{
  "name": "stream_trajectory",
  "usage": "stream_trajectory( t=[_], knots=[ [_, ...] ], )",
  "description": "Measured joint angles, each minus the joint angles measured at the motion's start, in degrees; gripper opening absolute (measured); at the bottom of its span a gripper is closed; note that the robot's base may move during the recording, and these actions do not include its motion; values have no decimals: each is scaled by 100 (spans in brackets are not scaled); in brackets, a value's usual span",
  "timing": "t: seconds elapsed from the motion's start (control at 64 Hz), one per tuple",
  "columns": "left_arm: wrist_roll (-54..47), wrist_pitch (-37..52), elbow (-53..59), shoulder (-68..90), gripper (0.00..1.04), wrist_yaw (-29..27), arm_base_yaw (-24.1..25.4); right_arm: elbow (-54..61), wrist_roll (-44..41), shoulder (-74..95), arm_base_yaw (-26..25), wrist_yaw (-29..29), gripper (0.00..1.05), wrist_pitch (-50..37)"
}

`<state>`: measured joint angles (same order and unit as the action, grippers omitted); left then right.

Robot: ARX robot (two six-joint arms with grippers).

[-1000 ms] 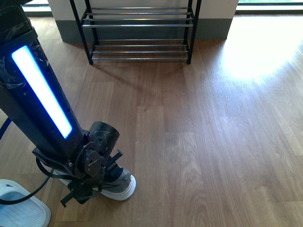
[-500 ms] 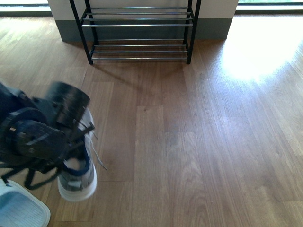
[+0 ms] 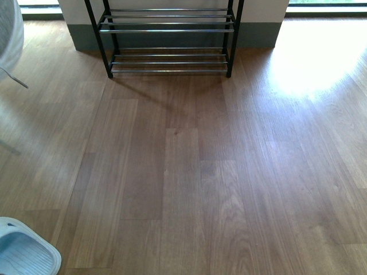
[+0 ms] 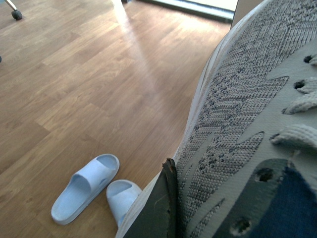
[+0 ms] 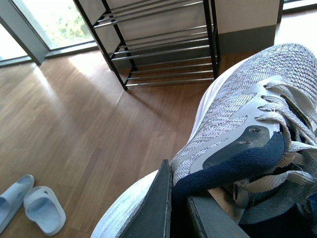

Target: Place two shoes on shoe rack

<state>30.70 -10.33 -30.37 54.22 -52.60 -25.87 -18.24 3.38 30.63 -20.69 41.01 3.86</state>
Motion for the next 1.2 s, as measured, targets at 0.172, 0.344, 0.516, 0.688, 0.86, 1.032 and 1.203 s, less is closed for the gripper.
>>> stream_trajectory(
  t=[0.172, 0.344, 0.516, 0.688, 0.86, 1.032, 1.203],
  knots=[
    [-9, -20, 28, -22, 2, -4, 4, 0, 0, 0, 0, 15, 1, 0],
    [-46, -20, 61, -15, 2, 15, 2, 0, 2, 0, 0, 13, 1, 0],
    [-92, -20, 61, -15, 2, 11, -2, 0, 2, 0, 0, 15, 1, 0],
    [-90, -20, 61, -15, 2, 2, -2, 2, 2, 0, 0, 15, 1, 0],
    [-92, -20, 61, -15, 2, -2, 4, 2, 4, -4, 2, 55, 1, 0],
    [-92, -20, 61, -15, 2, 11, 0, 2, 4, -4, -2, -33, 1, 0],
    [-92, -20, 61, -13, 2, 28, -15, 2, 4, -2, 0, -42, 1, 0]
  ],
)
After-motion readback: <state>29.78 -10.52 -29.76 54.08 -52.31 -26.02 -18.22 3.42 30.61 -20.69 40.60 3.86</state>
